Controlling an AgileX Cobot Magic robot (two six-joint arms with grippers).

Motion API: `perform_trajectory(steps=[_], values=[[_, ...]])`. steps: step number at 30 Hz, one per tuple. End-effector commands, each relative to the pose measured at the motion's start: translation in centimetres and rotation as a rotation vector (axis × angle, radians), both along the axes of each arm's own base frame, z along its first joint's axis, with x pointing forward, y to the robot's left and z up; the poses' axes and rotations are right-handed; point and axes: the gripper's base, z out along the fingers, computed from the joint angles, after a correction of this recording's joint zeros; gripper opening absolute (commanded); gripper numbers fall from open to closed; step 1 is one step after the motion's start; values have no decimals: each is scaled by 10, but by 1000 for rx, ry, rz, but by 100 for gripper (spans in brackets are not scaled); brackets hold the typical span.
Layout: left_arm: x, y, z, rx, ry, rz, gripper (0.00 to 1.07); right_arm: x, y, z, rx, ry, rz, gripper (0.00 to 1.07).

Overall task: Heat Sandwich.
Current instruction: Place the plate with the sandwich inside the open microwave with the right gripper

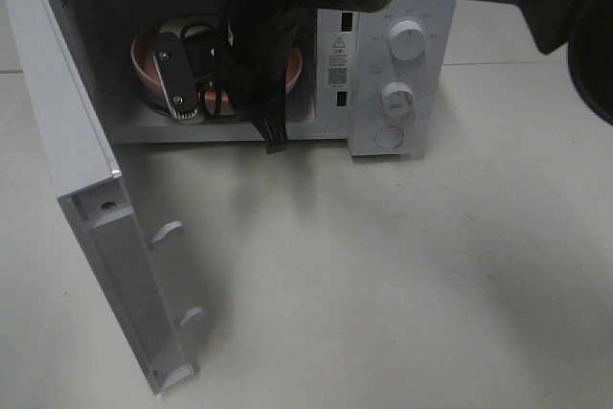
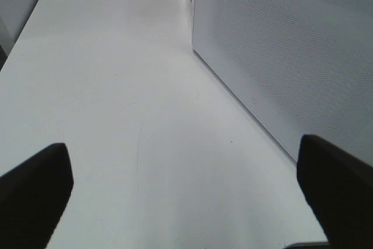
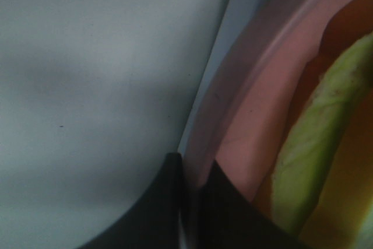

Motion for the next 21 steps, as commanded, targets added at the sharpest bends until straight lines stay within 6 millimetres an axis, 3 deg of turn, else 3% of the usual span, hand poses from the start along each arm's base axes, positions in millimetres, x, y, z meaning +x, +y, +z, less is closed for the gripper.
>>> perform_trajectory(steps=[1,21], values=[[-3,0,0,-3,-23,-2,100,9,-1,6,1,-46,-13,0],[-3,0,0,-3,-23,-2,100,37,-9,-11,-26,-104,31,0]])
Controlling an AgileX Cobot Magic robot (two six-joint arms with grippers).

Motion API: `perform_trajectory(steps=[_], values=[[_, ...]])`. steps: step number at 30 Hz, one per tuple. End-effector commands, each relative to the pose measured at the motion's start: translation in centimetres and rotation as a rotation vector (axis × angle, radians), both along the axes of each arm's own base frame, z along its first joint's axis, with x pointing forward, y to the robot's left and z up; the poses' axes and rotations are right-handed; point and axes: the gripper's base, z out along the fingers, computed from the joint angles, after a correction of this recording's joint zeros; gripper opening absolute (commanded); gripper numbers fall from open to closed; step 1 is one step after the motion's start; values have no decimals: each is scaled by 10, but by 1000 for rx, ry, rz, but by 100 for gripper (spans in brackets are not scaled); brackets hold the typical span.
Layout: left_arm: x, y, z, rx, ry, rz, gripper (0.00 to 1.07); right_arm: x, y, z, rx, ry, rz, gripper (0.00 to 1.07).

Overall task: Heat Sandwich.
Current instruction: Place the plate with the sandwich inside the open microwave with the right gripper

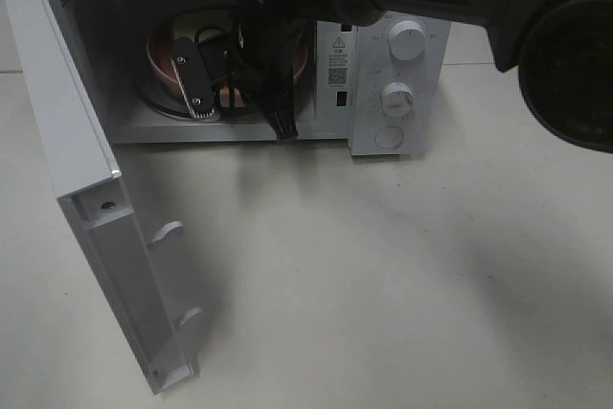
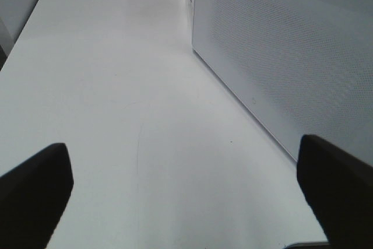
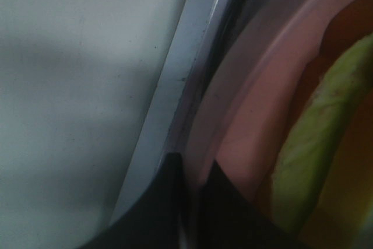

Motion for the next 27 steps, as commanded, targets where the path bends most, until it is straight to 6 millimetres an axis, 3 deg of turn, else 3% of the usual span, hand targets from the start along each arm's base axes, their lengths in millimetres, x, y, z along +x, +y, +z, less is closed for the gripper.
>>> perform_trajectory(steps=[1,7,11,14,15,16,19,24,27], values=[[-3,0,0,-3,-23,-2,100,6,-1,5,12,-45,18,0],[-3,0,0,-3,-23,-2,100,8,0,2,23,-54,21,3],[-3,0,0,-3,-23,-2,100,9,1,1,40,-61,13,12],[-3,0,0,-3,-23,-2,100,9,1,1,61,-56,-19,24],[-3,0,0,-3,-23,-2,100,9,1,1,70,-52,-37,35],[-3,0,0,-3,-23,-2,100,9,1,1,70,-52,-37,35],[-3,0,0,-3,-23,-2,100,8,1,1,78,-43,-48,55],[-3,0,0,-3,-23,-2,100,6,4,0,120,-9,-66,69],[-3,0,0,-3,-23,-2,100,5,4,1,133,0,-70,72]])
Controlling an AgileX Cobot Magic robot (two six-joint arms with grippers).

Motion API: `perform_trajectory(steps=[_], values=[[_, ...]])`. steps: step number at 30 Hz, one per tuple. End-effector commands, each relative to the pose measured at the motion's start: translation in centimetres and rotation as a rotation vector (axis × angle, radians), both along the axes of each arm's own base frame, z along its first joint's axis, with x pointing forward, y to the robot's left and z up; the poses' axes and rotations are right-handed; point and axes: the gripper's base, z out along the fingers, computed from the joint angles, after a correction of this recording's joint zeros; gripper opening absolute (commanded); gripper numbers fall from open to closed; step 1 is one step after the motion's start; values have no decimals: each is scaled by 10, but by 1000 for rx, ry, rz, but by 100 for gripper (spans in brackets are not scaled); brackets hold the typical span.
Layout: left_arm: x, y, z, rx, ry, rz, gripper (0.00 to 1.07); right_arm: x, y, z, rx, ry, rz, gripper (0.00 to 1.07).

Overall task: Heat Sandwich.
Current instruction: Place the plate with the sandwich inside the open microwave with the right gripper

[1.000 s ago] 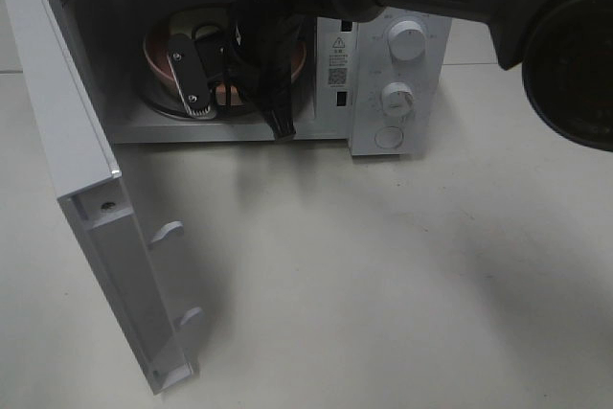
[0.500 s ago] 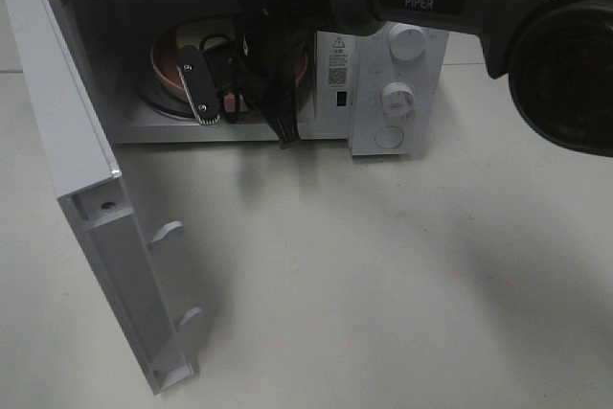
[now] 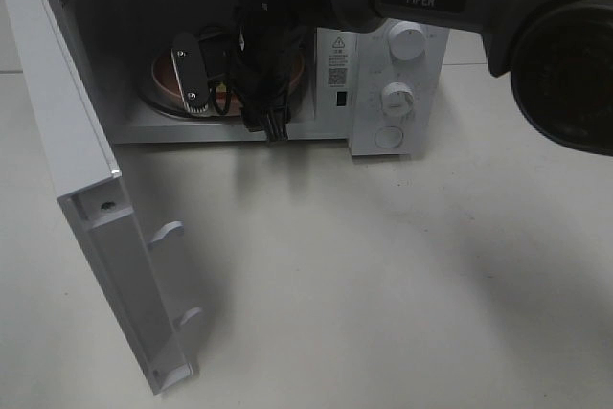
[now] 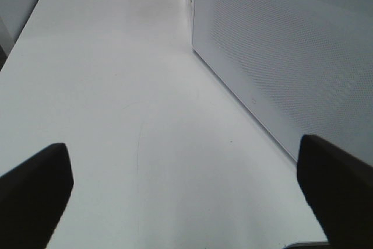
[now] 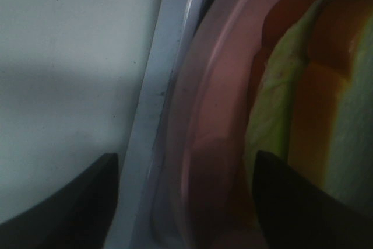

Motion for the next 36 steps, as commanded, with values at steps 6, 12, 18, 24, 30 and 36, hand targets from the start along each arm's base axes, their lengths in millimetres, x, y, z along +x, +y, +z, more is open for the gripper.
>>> perform_trajectory(steps=[6,12,18,24,30,36], values=[[-3,0,0,-3,-23,-2,100,0,2,8,43,-2,-14,75],[-3,0,0,-3,-23,-2,100,-1,2,11,61,-4,-14,75],[-3,0,0,-3,-23,-2,100,-7,0,14,84,-28,0,75],[-3,0,0,-3,-23,-2,100,-14,-7,20,85,-51,17,75],[-3,0,0,-3,-23,-2,100,-24,-13,21,82,-43,24,75],[-3,0,0,-3,-23,-2,100,-40,-24,24,106,-61,44,75]])
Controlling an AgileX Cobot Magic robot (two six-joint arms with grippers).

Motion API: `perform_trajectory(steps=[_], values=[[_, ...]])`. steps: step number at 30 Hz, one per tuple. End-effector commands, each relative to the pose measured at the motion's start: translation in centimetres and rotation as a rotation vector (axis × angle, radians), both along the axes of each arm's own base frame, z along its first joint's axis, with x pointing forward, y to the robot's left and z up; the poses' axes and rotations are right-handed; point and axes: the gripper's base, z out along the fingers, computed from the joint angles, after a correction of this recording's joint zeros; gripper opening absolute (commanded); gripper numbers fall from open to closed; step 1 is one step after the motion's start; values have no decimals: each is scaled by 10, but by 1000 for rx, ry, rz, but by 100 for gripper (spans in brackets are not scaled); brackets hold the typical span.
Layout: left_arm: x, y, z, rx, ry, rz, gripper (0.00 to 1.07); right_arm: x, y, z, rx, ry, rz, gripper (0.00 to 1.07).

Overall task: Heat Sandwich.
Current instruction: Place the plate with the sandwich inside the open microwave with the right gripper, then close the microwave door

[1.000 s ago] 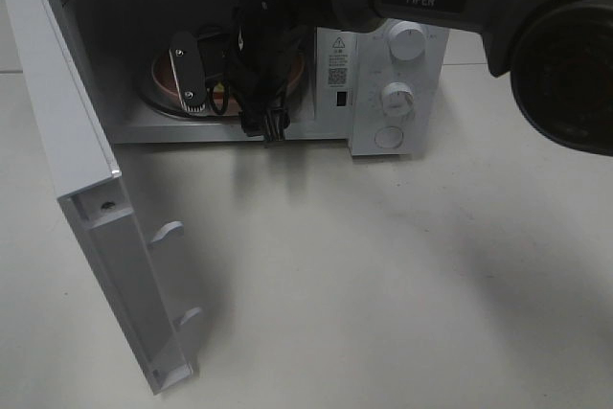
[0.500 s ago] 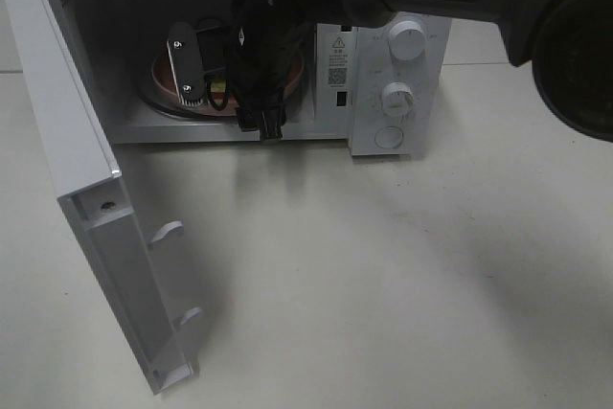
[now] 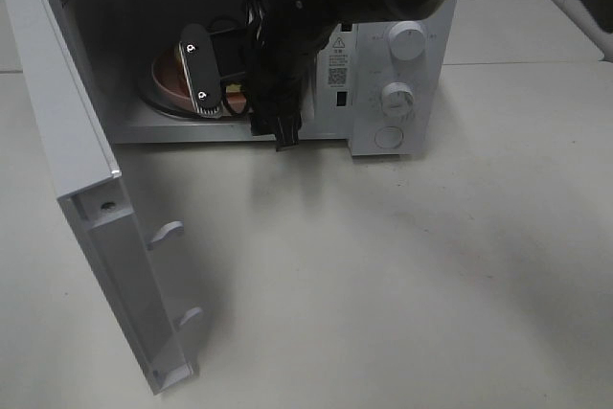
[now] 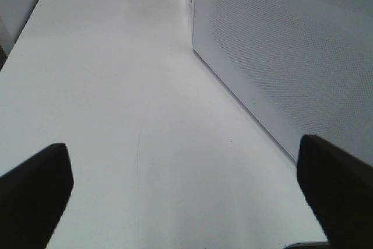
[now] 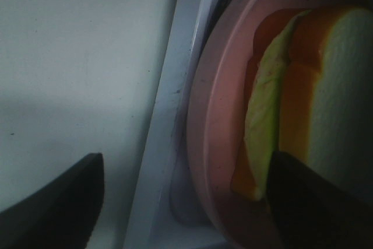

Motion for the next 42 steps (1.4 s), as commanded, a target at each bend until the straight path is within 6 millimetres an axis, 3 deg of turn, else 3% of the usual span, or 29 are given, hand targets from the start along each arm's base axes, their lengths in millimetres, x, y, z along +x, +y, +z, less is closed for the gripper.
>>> perform_trajectory(steps=[1,23,42], values=[[-3,0,0,-3,-23,-2,100,-10,-6,8,24,-21,8,75],[-3,0,0,-3,-23,-2,100,-68,-50,28,73,12,-41,75],[-3,0,0,-3,-23,-2,100,-140,-106,38,153,92,-189,75]])
